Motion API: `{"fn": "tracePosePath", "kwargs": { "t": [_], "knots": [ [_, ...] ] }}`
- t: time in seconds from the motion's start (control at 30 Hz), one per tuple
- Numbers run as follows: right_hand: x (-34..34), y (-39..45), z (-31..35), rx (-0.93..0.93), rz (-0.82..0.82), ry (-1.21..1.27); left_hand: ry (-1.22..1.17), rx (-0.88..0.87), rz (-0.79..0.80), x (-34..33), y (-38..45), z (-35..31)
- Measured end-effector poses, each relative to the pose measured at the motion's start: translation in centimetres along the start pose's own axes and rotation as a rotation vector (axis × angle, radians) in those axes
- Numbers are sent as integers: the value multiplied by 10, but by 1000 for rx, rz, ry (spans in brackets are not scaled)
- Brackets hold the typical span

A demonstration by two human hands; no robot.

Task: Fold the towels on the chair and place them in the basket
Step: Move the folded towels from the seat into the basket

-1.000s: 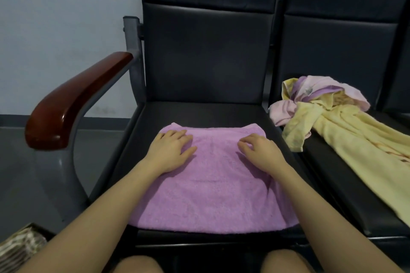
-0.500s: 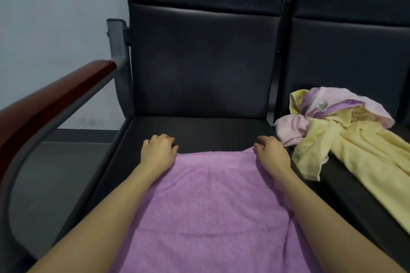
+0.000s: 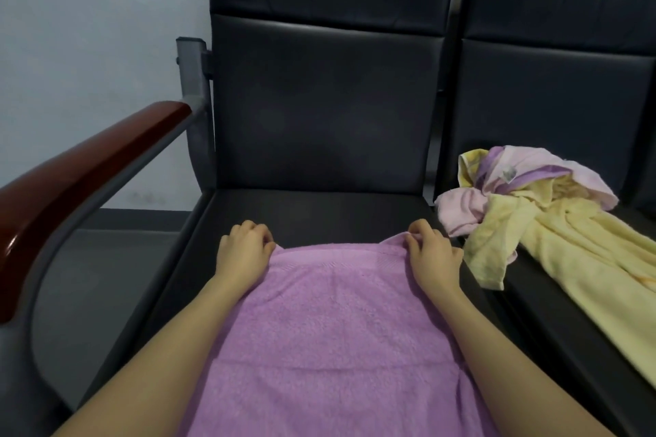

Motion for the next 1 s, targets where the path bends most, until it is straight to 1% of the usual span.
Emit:
{"fn": "tracePosePath", "kwargs": {
  "t": [0.1,0.2,0.27,0.33,0.47,0.57,0.7,0.77,0.87,0.93,1.0],
  "knots": [
    [7,-7,4,20,-47,75,31,-8,-32,4,-4,-4],
    [24,-12,10,32,-135,202,-72,-32,-142,22,-12,-12],
    [34,-14,13,47,-154,272,-159,-46,-229,40,-18,-18],
    [46,-17,18,95,-172,281,-253,-38,-286,60,-21,-20],
    [76,-31,28,136,-211,320,-363,-26,-307,89,-29,-25],
    [92,-47,32,122,-196,361,-408,-11,-303,98,-44,-24],
    [105,-65,31,133,-212,340,-564,74,-361,108,-69,-12],
    [113,-74,27,118,-247,331,-552,133,-406,112,-81,-5],
    [121,-87,22,97,-298,264,-460,216,-432,114,-98,2],
    [117,-92,18,71,-276,221,-373,240,-386,108,-105,6],
    [108,-95,13,18,-217,191,-269,264,-305,95,-108,12]
  ]
}}
Point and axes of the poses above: each hand's wrist, its own y-axis towards the middle knuckle, its own x-axis out of the back of the hand, z = x × y, the point moved 6 cm from there along y, towards the middle knuckle
